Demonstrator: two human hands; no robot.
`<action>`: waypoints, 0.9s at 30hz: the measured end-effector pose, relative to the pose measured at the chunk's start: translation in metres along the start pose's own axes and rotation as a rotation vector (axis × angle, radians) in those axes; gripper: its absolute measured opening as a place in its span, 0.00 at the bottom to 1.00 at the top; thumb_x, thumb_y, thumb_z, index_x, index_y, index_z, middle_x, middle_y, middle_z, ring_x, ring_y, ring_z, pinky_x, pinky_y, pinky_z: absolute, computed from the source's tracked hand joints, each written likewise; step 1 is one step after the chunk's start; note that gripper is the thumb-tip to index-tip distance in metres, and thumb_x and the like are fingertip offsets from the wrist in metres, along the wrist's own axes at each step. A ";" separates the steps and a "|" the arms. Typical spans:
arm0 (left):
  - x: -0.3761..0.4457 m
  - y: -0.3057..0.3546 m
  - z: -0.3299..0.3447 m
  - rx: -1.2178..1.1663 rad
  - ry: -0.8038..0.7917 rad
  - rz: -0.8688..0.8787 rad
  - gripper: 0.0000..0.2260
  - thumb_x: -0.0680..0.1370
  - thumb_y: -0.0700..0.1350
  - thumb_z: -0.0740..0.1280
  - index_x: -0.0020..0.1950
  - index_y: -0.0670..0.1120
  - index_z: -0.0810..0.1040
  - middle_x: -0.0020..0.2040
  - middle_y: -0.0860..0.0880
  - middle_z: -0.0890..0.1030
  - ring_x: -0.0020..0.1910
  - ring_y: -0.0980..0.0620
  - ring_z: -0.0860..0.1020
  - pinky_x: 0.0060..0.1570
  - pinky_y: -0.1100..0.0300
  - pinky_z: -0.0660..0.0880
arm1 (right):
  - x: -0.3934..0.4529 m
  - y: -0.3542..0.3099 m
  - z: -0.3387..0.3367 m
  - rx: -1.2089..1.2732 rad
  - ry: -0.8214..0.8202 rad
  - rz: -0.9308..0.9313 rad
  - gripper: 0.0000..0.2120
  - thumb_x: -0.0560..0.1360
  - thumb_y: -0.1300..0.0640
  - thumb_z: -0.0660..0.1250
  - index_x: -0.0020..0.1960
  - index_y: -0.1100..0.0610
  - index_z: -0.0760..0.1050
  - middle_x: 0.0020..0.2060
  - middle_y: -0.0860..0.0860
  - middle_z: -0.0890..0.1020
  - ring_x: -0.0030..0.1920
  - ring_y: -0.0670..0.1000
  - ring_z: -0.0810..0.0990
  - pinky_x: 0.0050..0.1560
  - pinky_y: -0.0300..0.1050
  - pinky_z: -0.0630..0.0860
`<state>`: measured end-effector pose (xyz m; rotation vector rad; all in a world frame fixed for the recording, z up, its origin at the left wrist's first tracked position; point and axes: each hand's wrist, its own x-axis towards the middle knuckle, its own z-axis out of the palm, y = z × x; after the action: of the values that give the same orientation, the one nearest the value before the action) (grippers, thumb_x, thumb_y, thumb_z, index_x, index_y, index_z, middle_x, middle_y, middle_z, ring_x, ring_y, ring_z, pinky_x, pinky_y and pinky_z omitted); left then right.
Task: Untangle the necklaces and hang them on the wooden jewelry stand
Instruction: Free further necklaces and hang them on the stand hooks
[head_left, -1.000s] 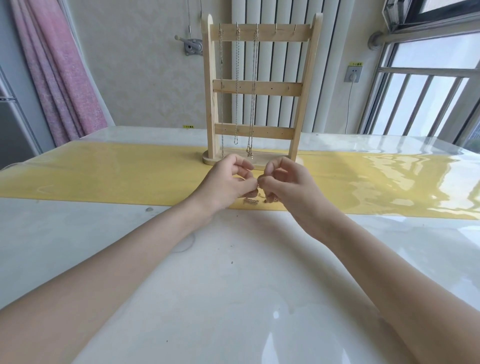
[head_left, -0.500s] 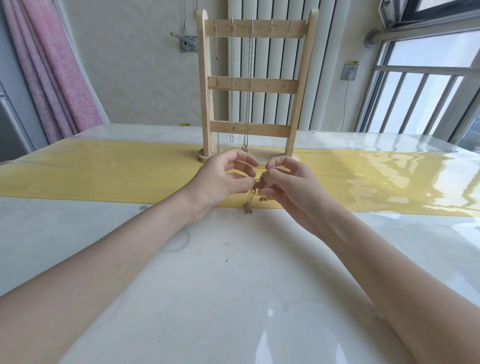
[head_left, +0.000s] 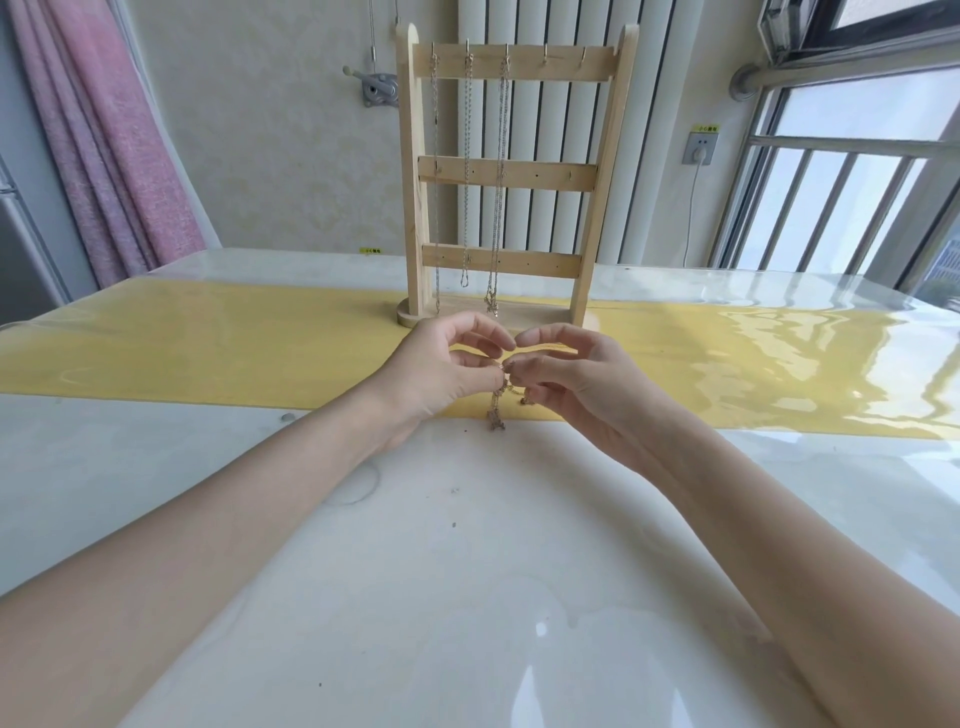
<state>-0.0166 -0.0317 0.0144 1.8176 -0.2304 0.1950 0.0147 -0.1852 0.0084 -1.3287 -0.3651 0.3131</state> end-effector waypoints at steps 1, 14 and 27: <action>-0.001 0.000 0.001 0.001 -0.018 -0.012 0.13 0.72 0.29 0.68 0.44 0.48 0.76 0.45 0.50 0.76 0.40 0.55 0.77 0.47 0.66 0.74 | 0.000 0.000 0.000 -0.001 0.009 0.002 0.11 0.72 0.75 0.65 0.47 0.61 0.73 0.35 0.56 0.80 0.35 0.51 0.76 0.37 0.38 0.71; -0.002 -0.004 0.010 0.022 -0.026 -0.023 0.14 0.71 0.30 0.68 0.46 0.50 0.76 0.49 0.50 0.77 0.46 0.52 0.80 0.50 0.56 0.76 | -0.003 0.002 0.000 -0.123 0.038 -0.056 0.11 0.73 0.72 0.67 0.49 0.60 0.72 0.33 0.53 0.76 0.31 0.50 0.70 0.36 0.39 0.72; 0.001 -0.003 -0.001 -0.086 0.073 -0.043 0.11 0.72 0.30 0.70 0.42 0.46 0.77 0.46 0.50 0.77 0.43 0.59 0.80 0.46 0.68 0.77 | -0.003 0.002 0.002 -0.358 0.019 -0.014 0.10 0.73 0.72 0.66 0.48 0.59 0.75 0.36 0.55 0.81 0.35 0.50 0.75 0.35 0.36 0.70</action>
<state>-0.0148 -0.0303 0.0124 1.7247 -0.1456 0.2177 0.0109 -0.1846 0.0067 -1.6778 -0.4279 0.2299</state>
